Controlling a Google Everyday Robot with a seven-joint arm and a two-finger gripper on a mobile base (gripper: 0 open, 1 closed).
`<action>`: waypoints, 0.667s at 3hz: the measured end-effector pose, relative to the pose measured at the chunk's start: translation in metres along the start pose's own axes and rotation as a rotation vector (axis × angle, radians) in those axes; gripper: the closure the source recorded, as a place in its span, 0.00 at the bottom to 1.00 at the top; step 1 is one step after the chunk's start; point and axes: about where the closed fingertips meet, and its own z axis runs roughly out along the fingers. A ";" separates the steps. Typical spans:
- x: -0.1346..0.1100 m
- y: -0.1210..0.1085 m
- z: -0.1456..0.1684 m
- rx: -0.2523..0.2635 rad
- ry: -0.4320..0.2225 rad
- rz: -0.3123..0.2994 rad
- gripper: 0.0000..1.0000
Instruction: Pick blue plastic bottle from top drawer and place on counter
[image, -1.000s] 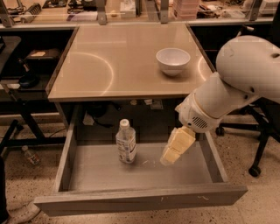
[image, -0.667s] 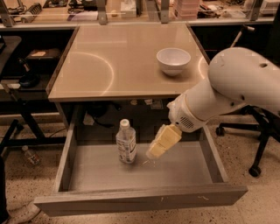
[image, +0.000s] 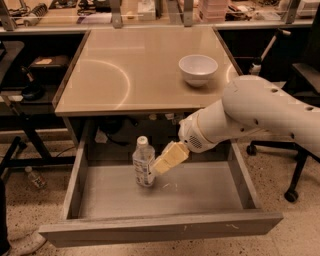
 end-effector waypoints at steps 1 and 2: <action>0.001 -0.001 0.001 -0.001 -0.001 0.002 0.00; -0.003 0.004 0.013 -0.004 -0.035 -0.017 0.00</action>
Offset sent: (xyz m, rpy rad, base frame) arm 0.0043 0.0373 -0.0245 0.0968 -0.0846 0.0438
